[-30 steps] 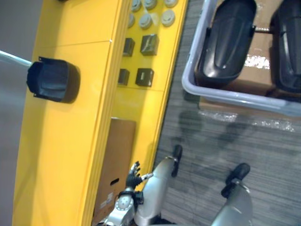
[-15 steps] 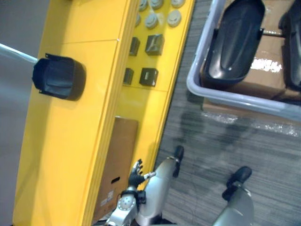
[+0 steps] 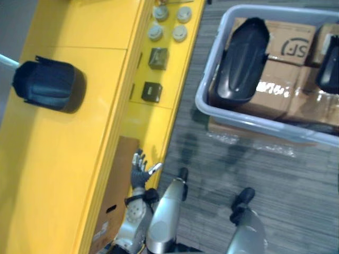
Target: Walk over and take plastic housings, then place them on the shelf
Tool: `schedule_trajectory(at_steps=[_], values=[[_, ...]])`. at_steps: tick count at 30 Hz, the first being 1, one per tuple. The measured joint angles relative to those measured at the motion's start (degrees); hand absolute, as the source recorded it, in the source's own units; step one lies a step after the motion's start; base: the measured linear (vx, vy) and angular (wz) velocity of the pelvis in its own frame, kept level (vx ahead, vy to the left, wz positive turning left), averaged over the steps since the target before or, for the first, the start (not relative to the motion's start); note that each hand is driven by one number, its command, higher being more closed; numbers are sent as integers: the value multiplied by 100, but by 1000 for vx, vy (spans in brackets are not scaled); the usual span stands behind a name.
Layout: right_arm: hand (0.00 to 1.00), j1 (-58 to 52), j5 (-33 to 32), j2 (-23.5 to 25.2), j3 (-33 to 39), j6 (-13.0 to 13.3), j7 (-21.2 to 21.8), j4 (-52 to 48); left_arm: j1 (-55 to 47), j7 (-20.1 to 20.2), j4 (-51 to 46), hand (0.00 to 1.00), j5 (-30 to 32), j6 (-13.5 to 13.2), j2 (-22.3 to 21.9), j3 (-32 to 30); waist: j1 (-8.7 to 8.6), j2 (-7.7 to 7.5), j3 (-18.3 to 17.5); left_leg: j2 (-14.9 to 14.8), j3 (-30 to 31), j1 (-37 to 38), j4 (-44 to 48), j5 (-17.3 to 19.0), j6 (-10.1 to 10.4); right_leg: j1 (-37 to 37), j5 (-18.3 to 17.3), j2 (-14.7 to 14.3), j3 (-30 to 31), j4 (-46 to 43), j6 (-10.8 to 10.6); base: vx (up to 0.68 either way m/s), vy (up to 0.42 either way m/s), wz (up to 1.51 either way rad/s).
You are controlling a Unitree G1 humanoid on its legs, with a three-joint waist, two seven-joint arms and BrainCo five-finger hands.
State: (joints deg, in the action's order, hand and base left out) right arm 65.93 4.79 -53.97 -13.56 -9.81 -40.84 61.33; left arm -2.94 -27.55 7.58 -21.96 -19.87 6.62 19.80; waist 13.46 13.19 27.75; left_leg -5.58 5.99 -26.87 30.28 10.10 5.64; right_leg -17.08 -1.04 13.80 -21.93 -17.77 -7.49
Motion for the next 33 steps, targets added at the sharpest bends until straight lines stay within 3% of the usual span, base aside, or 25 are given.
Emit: schedule_trajectory(at_steps=[7,12,17,20,22,25,29,33], values=[[100,-178,-1,403,229,243,-51,-321,-85,-152,-1329,0,628,0,404,-396,-216,-285,191,-113,-30,427,-268,-49,67,525,187,-186,-64,475,44,5,-7,-1],[100,-38,49,639,224,278,-59,-323,236,222,-1395,0,743,44,448,-230,-219,-351,215,-172,-138,453,-561,-220,114,529,460,-306,-11,877,101,-11,-16,-10],[100,92,294,962,188,473,-290,-1006,1224,824,-1379,0,632,600,781,163,-491,-548,207,-227,-280,475,-820,-379,137,524,747,-407,66,1283,170,-16,-12,-15],[100,75,552,1257,192,503,-439,-1697,2065,872,-1200,0,528,1020,938,122,-747,-791,183,-294,-410,543,-873,-404,153,522,864,-475,205,1415,203,-21,3,-26],[100,-99,736,1472,231,507,-460,-2349,2526,920,-1061,0,155,1294,987,78,-893,-1024,142,-320,-611,718,-1022,-456,165,531,925,-482,367,1491,212,-11,3,-34],[100,-855,1031,1821,443,632,-526,-3383,2967,1062,-803,0,-272,1763,849,126,-1165,-1240,2,-347,-766,1042,-1180,-465,171,723,935,-501,501,1565,213,11,11,-22],[100,-1918,1333,2300,587,742,-560,-4286,3217,1024,-121,0,-519,2123,542,175,-1428,-1441,-357,-383,-993,1314,-1316,-449,192,841,935,-556,673,1658,213,24,13,-26],[100,-2714,1658,2687,654,907,-527,-4934,3302,955,472,0,-605,2254,366,171,-1567,-1515,-694,-484,-1268,1679,-1483,-418,237,978,940,-652,893,1756,220,36,-3,-34]])
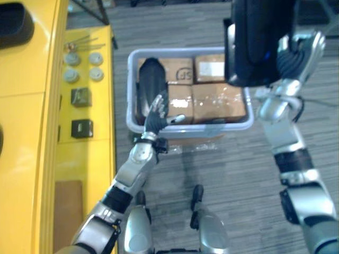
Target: Walk over and take plastic housings, then place them on the shelf
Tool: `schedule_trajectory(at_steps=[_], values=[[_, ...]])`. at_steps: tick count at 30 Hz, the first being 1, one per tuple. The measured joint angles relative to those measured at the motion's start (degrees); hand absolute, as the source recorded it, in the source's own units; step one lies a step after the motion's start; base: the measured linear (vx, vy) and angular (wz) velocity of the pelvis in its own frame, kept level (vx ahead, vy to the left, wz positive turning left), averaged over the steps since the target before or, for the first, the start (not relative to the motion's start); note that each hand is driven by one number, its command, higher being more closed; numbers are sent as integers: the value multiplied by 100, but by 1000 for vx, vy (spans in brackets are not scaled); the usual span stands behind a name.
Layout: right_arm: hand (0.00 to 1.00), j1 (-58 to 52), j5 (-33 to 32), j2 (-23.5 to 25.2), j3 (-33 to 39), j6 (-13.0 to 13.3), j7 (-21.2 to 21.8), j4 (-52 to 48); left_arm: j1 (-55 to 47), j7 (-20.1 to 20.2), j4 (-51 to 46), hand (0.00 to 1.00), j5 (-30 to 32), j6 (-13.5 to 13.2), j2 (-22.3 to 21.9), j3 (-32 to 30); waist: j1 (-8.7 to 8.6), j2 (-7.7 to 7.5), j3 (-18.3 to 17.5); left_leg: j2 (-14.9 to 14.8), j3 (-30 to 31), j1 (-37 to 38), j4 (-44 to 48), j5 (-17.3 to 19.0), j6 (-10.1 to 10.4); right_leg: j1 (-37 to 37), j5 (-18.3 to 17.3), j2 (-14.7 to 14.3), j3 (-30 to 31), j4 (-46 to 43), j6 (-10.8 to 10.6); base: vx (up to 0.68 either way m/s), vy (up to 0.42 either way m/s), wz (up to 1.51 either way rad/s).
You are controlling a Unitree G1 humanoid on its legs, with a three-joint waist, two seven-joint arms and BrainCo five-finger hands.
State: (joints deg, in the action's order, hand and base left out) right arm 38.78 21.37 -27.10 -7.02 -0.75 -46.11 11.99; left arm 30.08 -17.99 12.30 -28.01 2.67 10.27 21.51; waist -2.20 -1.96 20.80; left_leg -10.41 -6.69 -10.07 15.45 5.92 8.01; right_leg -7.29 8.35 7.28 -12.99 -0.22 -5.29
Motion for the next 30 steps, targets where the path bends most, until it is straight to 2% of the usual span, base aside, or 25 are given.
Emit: schedule_trajectory(at_steps=[4,5,7,13,18,19,20,23,25,30], values=[[100,-551,264,163,-30,334,190,-287,147,-347,530,0,-214,133,-240,-51,-68,9,-347,-44,-203,460,-224,9,28,287,0,-57,156,109,1,52,1,-19],[100,-566,278,197,-41,376,236,-295,175,-378,578,0,-275,143,-250,-55,-78,9,-350,-44,-219,532,-249,12,33,346,0,-59,173,125,1,30,13,-17],[100,-723,390,352,-104,512,373,-296,200,-453,820,0,-320,240,-307,-76,-89,-9,-587,-34,-284,626,-328,3,45,376,2,-55,211,160,-2,4,16,-9],[100,-1057,502,576,-341,804,715,-297,218,-541,1356,0,-608,374,-448,-278,-94,-79,-743,7,-313,916,-507,-23,65,645,27,-36,220,283,-35,-6,8,0],[100,-1379,536,728,-455,927,950,-294,218,-150,1425,0,-1124,379,-493,-271,-29,-132,-779,39,-326,1090,-661,-91,70,752,32,-25,224,318,-38,0,0,0],[100,-1423,540,744,-507,942,1000,-294,218,-11,1424,0,-1356,379,-493,-271,-31,-138,-806,48,-329,1105,-698,-107,73,753,33,-22,227,328,-39,0,0,0],[100,-1489,555,769,-577,965,1026,-293,218,293,1421,0,-1828,398,-516,-255,-28,-142,-845,59,-331,1099,-716,-112,71,754,43,-18,226,370,-50,0,0,0],[100,-1588,653,832,-621,1005,1030,-256,218,644,1399,0,-2770,539,-536,-192,-30,-138,-910,71,-331,1103,-737,-113,70,755,46,-12,225,389,-53,0,0,0],[100,-1602,658,844,-633,1051,1026,-232,218,734,1295,0,-3074,555,-569,-133,-30,-137,-913,88,-331,1107,-743,-114,69,757,50,2,225,393,-61,-7,16,0],[100,-1606,766,899,-878,1069,1011,-45,165,788,1139,0,-3311,554,-622,-112,-25,-133,-959,114,-321,1208,-797,-123,56,888,86,16,216,475,-78,-10,15,1]])
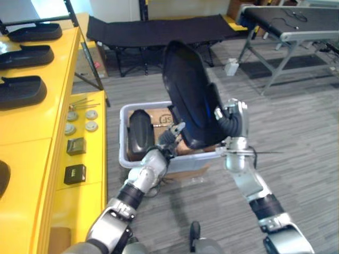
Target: Walk over and take plastic housings, then place them on the shelf
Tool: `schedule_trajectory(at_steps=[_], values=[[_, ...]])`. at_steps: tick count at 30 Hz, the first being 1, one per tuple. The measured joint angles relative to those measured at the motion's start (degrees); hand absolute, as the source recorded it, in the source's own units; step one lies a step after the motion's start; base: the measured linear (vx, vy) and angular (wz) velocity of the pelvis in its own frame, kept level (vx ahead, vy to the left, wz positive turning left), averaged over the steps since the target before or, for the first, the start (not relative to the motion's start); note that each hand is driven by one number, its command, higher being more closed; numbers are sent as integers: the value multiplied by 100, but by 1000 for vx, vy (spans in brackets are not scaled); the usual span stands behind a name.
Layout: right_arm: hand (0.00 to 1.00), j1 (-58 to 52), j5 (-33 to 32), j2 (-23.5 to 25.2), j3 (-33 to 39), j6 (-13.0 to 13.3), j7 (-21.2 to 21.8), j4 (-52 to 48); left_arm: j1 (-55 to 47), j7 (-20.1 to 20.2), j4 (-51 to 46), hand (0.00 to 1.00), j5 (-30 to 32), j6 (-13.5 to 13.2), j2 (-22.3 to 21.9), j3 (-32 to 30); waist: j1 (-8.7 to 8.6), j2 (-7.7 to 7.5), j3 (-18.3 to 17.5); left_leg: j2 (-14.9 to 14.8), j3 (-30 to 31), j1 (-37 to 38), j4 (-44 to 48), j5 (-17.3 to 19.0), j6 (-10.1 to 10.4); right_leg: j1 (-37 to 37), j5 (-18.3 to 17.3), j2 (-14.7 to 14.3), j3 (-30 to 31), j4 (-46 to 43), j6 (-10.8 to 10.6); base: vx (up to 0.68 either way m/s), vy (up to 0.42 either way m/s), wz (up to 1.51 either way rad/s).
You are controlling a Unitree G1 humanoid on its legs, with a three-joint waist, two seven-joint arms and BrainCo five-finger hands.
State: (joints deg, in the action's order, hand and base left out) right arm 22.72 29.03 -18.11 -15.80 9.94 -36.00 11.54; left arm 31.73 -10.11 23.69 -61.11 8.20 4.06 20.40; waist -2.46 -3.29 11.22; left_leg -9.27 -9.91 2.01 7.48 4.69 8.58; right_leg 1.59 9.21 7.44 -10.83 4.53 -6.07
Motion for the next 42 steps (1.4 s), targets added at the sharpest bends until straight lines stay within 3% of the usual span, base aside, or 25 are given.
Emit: schedule_trajectory(at_steps=[4,13,23,24,30,38,42], values=[[100,-6,-1,1,-90,-5,-2,108,-41,45,-11,0,-428,-12,2,-5,19,-1,-112,21,7,0,-17,-7,-10,1,-1,23,-10,1,-2,-40,26,2],[100,-36,0,2,-130,6,-3,277,-321,223,-249,0,-356,-11,-5,3,25,-7,-151,75,22,109,-200,-104,-23,40,4,66,-29,0,-14,-24,18,1],[100,-229,-15,50,-351,516,223,265,-603,-263,-361,0,149,48,-7,76,28,-64,-279,76,6,134,-202,-105,-22,42,4,64,-9,0,-15,-2,2,0],[100,-242,-16,61,-352,527,243,260,-611,-310,-361,100,162,48,-7,77,30,-82,-291,78,5,143,-201,-104,-23,43,7,66,2,1,-18,-36,22,-5],[100,-438,-140,87,-451,533,367,26,-655,-624,-361,100,377,-49,-26,107,29,-123,-318,73,-19,190,-208,-102,-21,56,4,62,25,2,-20,-39,18,-4],[100,-692,-330,171,-476,533,465,-335,-754,-815,-351,100,603,-784,-209,111,14,-123,-318,75,-39,232,-294,-122,-11,43,4,57,38,2,-20,-9,5,0],[100,-742,-458,200,-518,533,475,-411,-814,-822,-352,100,777,-985,-231,111,15,-123,-318,75,-82,258,-302,-120,-11,43,4,57,72,2,-19,-5,20,-4]])
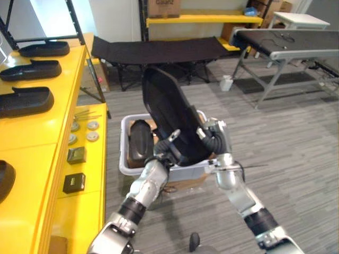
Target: Walk over and take plastic housings, then place them on the shelf
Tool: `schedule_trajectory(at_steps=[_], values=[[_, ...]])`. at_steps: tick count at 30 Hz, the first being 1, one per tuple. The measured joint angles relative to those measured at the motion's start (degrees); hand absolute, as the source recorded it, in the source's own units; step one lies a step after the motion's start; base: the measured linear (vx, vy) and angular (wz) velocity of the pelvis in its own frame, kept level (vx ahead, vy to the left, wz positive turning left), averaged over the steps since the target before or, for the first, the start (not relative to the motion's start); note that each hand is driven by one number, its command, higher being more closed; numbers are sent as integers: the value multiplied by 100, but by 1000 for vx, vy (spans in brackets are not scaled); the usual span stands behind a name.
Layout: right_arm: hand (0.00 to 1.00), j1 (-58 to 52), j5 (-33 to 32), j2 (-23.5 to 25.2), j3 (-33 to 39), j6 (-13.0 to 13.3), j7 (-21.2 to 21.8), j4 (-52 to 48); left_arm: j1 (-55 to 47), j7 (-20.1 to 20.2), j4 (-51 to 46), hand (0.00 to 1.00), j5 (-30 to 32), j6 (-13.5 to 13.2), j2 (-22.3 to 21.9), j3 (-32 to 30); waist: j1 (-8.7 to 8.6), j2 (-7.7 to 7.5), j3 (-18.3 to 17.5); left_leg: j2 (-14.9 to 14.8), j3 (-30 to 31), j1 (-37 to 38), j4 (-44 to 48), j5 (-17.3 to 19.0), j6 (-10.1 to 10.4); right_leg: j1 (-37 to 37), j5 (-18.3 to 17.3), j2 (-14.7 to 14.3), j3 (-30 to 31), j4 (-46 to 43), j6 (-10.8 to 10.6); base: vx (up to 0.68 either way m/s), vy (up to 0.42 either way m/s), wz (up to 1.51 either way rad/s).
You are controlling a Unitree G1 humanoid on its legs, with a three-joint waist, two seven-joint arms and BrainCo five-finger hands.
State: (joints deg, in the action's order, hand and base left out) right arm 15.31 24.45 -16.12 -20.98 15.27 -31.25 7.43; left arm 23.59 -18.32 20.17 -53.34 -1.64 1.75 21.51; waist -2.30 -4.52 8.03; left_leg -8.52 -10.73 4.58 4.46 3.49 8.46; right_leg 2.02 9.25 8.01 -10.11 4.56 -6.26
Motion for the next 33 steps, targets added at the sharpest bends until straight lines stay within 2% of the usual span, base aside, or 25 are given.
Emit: schedule_trajectory(at_steps=[3,4,7,11,17,19,20,22,23,24,26,30,33], values=[[100,-79,-177,43,-56,0,10,-22,-132,14,-59,100,-6,-78,2,7,2,0,0,0,-79,39,2,9,-4,-6,0,5,71,0,0,-13,26,-11],[0,-131,-232,71,-48,15,10,-39,-193,14,-124,100,-6,-78,3,33,-7,0,0,3,-79,36,2,11,-5,-10,0,9,71,0,-1,0,0,0],[0,-297,-465,145,-53,190,22,-125,-414,13,-364,100,-6,-87,14,104,-5,0,0,-4,-75,34,3,14,-3,-10,-14,29,66,-1,-9,-24,38,0],[0,-541,-778,256,-62,256,149,-366,-595,14,-614,100,147,-94,58,125,-8,0,0,-4,-70,37,11,22,-9,-1,-25,47,57,-1,-19,0,0,0],[0,-929,-1361,354,-234,443,184,-467,-1038,-173,-1299,100,1244,-105,228,102,-12,1,0,37,-71,37,16,44,-17,-9,-107,75,11,-56,-35,-1,15,2],[0,-1056,-1651,398,-270,547,179,-464,-1150,-505,-1644,100,2313,-139,227,104,-9,2,0,37,-55,36,14,48,-12,-9,-127,74,-26,-92,-41,11,24,7],[0,-1081,-1756,398,-275,633,174,-464,-1175,-634,-1775,100,2603,-150,226,99,-9,2,0,38,-55,35,14,49,-12,-9,-127,70,-27,-92,-41,0,0,0],[0,-1175,-2209,444,-231,877,227,-512,-1192,-995,-2148,100,3355,-204,212,2,-8,3,0,42,-52,40,14,55,-7,-1,-126,58,-31,-91,-42,0,0,0],[0,-1345,-2611,532,-161,1049,292,-729,-1194,-1303,-2453,100,4048,-290,168,-152,-10,5,-1,44,-49,42,14,57,-5,2,-126,57,-31,-91,-42,0,0,0],[0,-1376,-2632,547,-147,1085,297,-763,-1194,-1340,-2482,100,4119,-323,160,-183,-10,5,-2,44,-49,42,14,57,-5,2,-126,57,-31,-91,-42,0,0,0],[0,-1610,-2854,645,92,1210,444,-1166,-1214,-1708,-2620,100,4778,-454,106,-391,-14,23,-12,52,-48,49,15,64,-14,9,-126,60,-29,-92,-42,0,0,0],[0,-1794,-3045,687,447,1263,519,-1482,-1529,-2128,-2620,100,5411,-443,96,-590,-32,127,-78,73,-76,114,11,92,-32,28,-158,77,19,-107,-77,-17,22,-4],[0,-2016,-3723,715,612,1247,828,-1581,-1872,-2395,-2620,100,5671,-398,88,-653,-34,206,-131,88,-85,134,8,110,-39,16,-204,89,46,-115,-64,-12,18,-3]])
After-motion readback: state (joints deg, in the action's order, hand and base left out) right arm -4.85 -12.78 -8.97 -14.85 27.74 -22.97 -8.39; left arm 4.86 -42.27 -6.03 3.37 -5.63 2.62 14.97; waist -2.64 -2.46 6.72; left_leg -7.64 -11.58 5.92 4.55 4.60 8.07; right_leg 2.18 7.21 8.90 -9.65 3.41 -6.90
